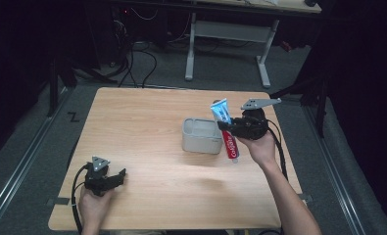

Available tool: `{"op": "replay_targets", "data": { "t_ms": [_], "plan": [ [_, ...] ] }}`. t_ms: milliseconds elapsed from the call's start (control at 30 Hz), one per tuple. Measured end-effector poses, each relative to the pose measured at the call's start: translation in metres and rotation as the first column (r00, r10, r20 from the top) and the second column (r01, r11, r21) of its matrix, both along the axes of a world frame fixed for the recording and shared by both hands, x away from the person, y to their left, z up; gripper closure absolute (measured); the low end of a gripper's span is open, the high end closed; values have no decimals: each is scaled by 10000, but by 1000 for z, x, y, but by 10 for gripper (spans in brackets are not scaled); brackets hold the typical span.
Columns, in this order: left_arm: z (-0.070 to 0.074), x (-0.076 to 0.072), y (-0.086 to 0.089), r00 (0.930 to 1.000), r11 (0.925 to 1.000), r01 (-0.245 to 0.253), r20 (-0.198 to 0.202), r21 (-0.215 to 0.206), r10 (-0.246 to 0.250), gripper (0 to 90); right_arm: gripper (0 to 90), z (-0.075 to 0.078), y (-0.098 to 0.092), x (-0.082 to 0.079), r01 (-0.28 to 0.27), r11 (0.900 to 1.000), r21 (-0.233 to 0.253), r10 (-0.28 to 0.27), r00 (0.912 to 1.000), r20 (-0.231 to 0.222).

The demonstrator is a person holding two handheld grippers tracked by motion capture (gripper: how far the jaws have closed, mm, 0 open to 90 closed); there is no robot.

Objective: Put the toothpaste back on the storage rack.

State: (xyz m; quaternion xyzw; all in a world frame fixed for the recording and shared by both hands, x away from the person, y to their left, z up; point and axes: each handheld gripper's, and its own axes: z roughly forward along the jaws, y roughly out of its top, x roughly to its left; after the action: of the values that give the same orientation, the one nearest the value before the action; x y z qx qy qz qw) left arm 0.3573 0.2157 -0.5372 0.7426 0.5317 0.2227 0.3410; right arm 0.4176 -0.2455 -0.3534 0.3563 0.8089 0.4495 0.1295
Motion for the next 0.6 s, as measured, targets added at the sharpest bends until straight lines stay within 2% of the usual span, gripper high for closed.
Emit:
{"op": "replay_targets", "data": {
  "t_ms": [200,600],
  "plan": [
    [0,0,0,10000,10000,1,-2,-4,-1,258,720,-1,3,2,-21,10000,3,21,10000,27],
    [0,0,-1,10000,10000,-5,9,35,5,258,724,9,10,6,-111,9998,-164,115,9995,296]
  ]
}}
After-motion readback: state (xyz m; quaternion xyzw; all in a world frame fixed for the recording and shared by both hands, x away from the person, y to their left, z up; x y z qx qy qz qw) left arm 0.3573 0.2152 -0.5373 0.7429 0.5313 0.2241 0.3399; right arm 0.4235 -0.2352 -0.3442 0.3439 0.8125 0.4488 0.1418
